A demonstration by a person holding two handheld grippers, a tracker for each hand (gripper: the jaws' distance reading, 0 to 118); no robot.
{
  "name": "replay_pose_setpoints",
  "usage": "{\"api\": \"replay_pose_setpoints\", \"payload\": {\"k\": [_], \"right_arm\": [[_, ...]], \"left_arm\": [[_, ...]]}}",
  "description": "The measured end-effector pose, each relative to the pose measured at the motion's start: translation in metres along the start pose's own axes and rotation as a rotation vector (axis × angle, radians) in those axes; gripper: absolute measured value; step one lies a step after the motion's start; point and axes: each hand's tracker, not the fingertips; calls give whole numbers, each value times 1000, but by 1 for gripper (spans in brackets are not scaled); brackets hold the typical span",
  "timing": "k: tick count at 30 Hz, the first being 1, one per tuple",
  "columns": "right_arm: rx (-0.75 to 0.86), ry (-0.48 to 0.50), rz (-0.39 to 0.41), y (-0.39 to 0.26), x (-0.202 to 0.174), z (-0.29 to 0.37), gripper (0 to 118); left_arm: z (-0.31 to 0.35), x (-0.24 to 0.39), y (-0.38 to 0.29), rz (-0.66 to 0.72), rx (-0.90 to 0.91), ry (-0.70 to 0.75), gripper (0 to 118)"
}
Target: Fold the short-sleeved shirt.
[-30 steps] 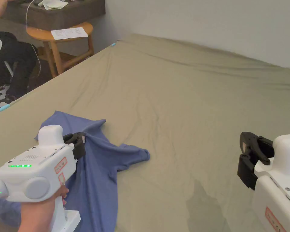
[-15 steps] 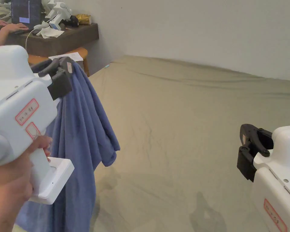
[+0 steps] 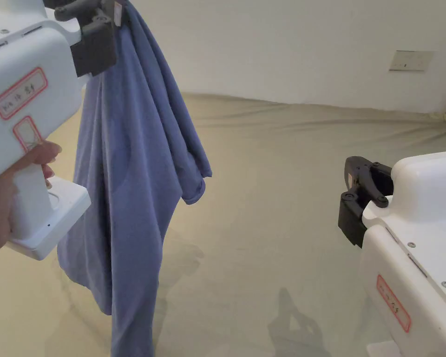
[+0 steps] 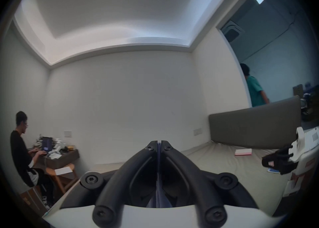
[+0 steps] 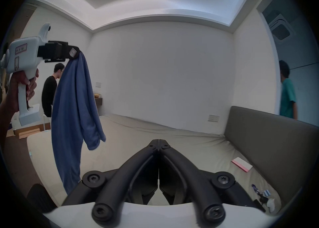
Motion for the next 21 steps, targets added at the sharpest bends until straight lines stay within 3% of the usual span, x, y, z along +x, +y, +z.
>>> {"api": "replay_pose_setpoints", "payload": {"k": [4,11,13,16,21], "right_arm": [[-45,-89,10,-15,33,0,1],[-133,-197,-78,-54,88,-9,1],[-174,-219,-94,-69,104,-15,1],[-232,-238,-110,-91,120,-24,1],[-318,-251,-100,-124,134,-38,1]], "left_arm": [[-49,57,-42,-1,-100,-176,0],[-143,182,-170,-72,-378,-374,0],[-162,214,-211,-130,-490,-384,0],[-180,238,-275,-114,-669,-376,0],[-181,241,-353,-88,-868,-241,0]]}}
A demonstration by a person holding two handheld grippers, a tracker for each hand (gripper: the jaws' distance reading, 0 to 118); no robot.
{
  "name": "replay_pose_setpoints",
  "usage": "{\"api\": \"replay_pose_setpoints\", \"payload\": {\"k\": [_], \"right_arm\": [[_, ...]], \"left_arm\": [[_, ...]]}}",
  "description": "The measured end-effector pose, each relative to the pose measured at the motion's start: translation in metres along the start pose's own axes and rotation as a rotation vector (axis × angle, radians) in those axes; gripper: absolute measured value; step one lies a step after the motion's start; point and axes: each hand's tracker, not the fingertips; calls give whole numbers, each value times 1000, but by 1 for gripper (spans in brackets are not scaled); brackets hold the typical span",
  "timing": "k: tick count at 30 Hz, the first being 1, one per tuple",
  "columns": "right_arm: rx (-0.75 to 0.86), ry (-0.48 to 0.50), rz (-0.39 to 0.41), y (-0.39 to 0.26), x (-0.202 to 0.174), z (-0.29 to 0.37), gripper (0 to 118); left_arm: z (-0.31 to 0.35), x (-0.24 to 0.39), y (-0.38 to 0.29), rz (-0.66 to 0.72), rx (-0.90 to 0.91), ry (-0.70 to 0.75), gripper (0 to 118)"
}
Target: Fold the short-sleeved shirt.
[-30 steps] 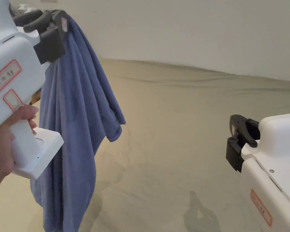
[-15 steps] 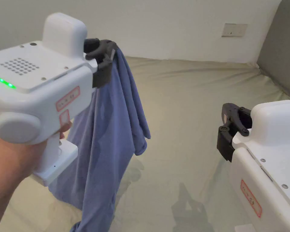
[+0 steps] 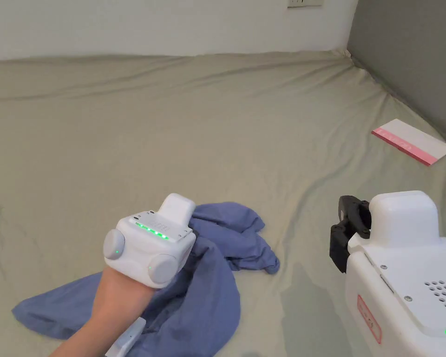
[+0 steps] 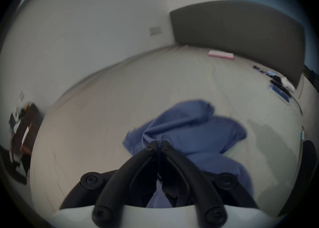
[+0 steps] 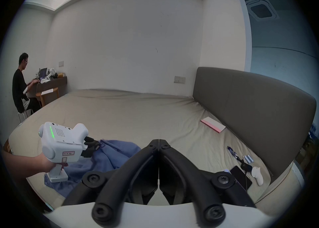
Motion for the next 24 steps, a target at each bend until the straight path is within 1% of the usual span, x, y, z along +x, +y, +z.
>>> {"api": "replay_pose_setpoints", "payload": {"k": [2,3,4,5,6,7,8,9,12,16,18,21,22,23,24], "right_arm": [[-26,0,4,-7,-1,-6,1],[-34,2,6,-9,-1,-9,1],[-40,5,10,-11,-2,-12,1],[-47,9,15,-11,-4,-13,1],[-50,13,21,-11,-6,-13,1],[-50,17,29,-11,-9,-14,1],[-49,20,36,-10,-11,-14,1],[-44,25,42,-7,-14,-14,1],[-14,46,54,6,-23,-8,1],[61,73,90,31,-41,4,1],[103,92,105,44,-51,12,1],[157,123,120,61,-67,25,1],[176,129,128,65,-73,30,1],[191,132,133,69,-78,34,1],[208,133,139,72,-84,38,1]], "left_arm": [[-13,-10,-15,56,-66,23,0],[-14,-15,-20,85,-78,27,4],[-13,-22,-23,114,-76,17,15],[-9,-27,-25,139,-69,10,34],[-3,-33,-25,139,-59,19,64],[7,-39,-24,148,-43,13,101],[19,-44,-23,161,-4,-5,114],[34,-49,-21,167,49,-2,117],[82,-67,-10,210,151,25,117],[166,-99,3,377,357,34,118],[209,-105,6,379,450,92,118],[267,-108,6,310,530,213,117],[285,-107,4,304,561,247,112],[299,-105,2,304,578,283,104],[311,-102,-1,300,601,322,88]]}}
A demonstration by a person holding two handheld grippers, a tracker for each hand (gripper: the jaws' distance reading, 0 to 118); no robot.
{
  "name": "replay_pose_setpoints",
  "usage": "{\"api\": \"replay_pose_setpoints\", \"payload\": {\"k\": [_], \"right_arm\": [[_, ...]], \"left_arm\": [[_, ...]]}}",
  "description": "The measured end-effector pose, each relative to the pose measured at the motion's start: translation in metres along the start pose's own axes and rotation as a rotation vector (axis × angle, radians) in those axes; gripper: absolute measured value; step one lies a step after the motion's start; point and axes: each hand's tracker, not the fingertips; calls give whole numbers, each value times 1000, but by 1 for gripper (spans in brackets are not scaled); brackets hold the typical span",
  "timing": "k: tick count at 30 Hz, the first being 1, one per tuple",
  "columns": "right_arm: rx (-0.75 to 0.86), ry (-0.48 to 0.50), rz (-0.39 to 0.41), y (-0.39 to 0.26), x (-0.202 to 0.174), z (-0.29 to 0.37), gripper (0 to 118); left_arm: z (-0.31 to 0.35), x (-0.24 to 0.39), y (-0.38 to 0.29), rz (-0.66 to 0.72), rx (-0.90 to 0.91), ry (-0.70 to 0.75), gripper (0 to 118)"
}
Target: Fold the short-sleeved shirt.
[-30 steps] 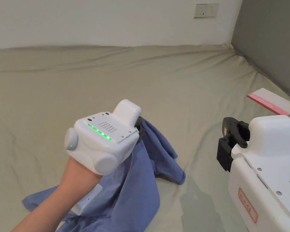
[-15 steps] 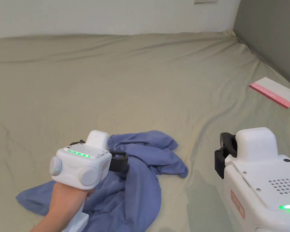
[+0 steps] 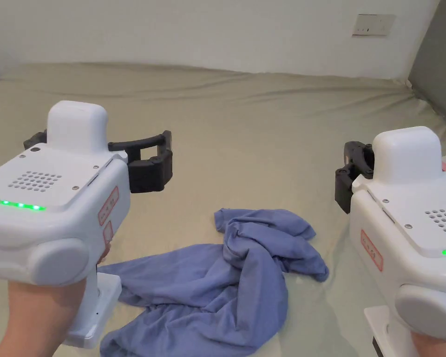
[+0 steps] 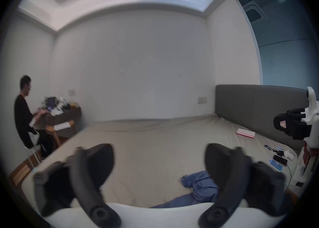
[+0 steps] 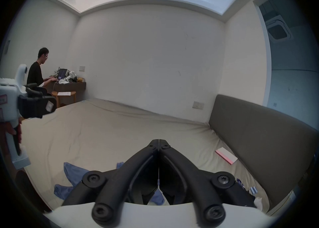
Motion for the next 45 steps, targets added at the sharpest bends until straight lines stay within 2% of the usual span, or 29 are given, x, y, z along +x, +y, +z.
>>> {"api": "replay_pose_setpoints", "payload": {"k": [1,2,3,5,7,11,20,25,28,30,33,35,36,37,38,39,42,44,45], "right_arm": [[18,-3,9,3,-6,3,1],[36,-6,17,7,-11,6,1],[50,-1,21,9,-17,10,1],[76,19,20,13,-28,18,1],[91,29,23,15,-36,24,1],[114,25,46,15,-46,32,1],[93,37,41,10,-40,31,1],[43,39,54,-6,-36,22,1],[7,44,46,-17,-31,16,1],[-17,42,39,-25,-28,11,1],[-63,43,37,-37,-24,2,1],[-92,56,37,-46,-21,-2,1],[-104,58,38,-50,-20,-4,1],[-119,57,41,-54,-19,-6,1],[-133,57,42,-58,-18,-8,1],[-145,60,41,-61,-16,-10,1],[-189,52,45,-72,-10,-20,1],[-214,44,52,-78,-4,-30,1],[-229,42,53,-81,-1,-36,1]], "left_arm": [[10,0,3,-10,20,30,56],[19,1,5,-27,36,76,31],[25,3,5,-47,35,123,14],[34,7,-1,-60,68,154,4],[40,9,-5,-57,65,136,0],[46,17,-13,-90,62,139,0],[40,15,-23,-106,17,117,0],[17,0,-72,-75,-260,36,0],[2,-13,-137,-60,-465,15,0],[-8,-22,-184,-20,-667,-4,0],[-16,-29,-239,39,-822,0,0],[-19,-28,-260,64,-866,30,7],[-22,-28,-265,60,-870,34,31],[-26,-28,-271,62,-895,35,76],[-28,-27,-275,64,-894,36,102],[-29,-25,-277,70,-886,36,115],[-35,-18,-280,80,-917,7,113],[-38,-14,-287,64,-948,-14,93],[-35,-11,-284,52,-923,8,93]]}}
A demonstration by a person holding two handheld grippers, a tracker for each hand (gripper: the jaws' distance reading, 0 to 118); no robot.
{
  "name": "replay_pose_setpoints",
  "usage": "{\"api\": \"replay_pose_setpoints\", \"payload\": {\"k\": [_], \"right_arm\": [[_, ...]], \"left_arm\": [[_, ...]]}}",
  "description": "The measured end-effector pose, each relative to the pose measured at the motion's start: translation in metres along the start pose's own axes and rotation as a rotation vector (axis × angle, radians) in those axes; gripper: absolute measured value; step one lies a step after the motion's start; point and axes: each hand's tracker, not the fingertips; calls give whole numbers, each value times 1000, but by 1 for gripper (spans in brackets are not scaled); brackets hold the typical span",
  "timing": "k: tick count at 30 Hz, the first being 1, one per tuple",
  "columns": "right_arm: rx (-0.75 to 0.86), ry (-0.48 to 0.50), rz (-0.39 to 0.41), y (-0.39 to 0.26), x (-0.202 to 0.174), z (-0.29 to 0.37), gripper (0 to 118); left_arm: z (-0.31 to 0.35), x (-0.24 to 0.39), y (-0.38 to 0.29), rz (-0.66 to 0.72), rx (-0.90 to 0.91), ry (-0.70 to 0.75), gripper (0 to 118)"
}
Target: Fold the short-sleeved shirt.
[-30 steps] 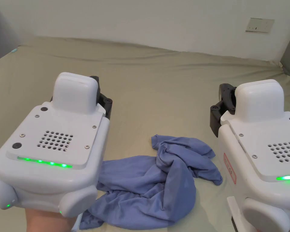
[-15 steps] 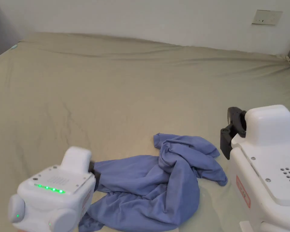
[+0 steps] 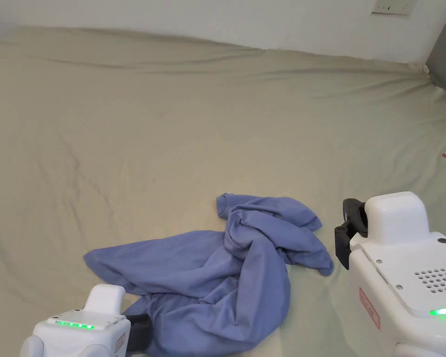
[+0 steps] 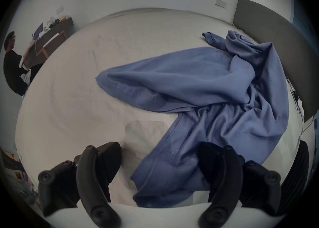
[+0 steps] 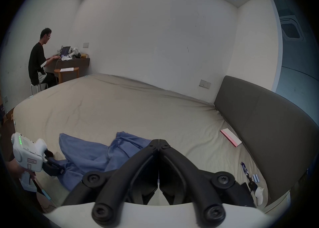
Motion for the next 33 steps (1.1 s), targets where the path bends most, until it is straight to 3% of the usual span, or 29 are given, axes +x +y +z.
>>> {"api": "replay_pose_setpoints", "payload": {"k": [2,3,4,6,9,10,11,16,20,21,22,23,24,25,26,29,33], "right_arm": [[-48,10,-8,-4,8,-18,1],[-78,17,-12,-6,12,-29,1],[-115,29,-14,-10,16,-42,1],[-190,50,-24,-19,23,-72,11],[-351,65,1,-47,29,-130,97],[-403,78,5,-60,29,-149,114],[-437,78,11,-73,27,-167,114],[-641,92,26,-133,19,-233,114],[-610,106,-33,-135,18,-237,113],[-615,170,-71,-131,22,-234,105],[-583,257,-131,-121,23,-226,73],[-544,224,-116,-119,20,-223,39],[-527,188,-39,-120,11,-222,13],[-527,167,18,-119,9,-219,13],[-514,167,12,-116,12,-216,13],[-474,188,-118,-90,33,-195,13],[-346,149,-159,-47,67,-150,13]], "left_arm": [[7,4,3,-24,-1,-24,73],[11,8,2,-38,21,-15,53],[16,11,3,-65,44,-13,8],[24,17,6,-107,75,25,1],[38,13,6,-62,100,-13,1],[43,11,7,-61,104,-15,1],[49,6,10,-58,111,-17,1],[65,-3,11,-53,127,-15,1],[65,-6,11,-46,122,-11,1],[64,-7,10,-42,120,-13,1],[63,-7,9,-42,115,-15,1],[61,-7,9,-42,116,-14,1],[61,-7,9,-44,117,-11,1],[63,-8,10,-46,121,-12,1],[66,-9,11,-44,131,-11,1],[90,-19,24,16,229,-25,1],[134,-45,52,101,366,-37,1]]}}
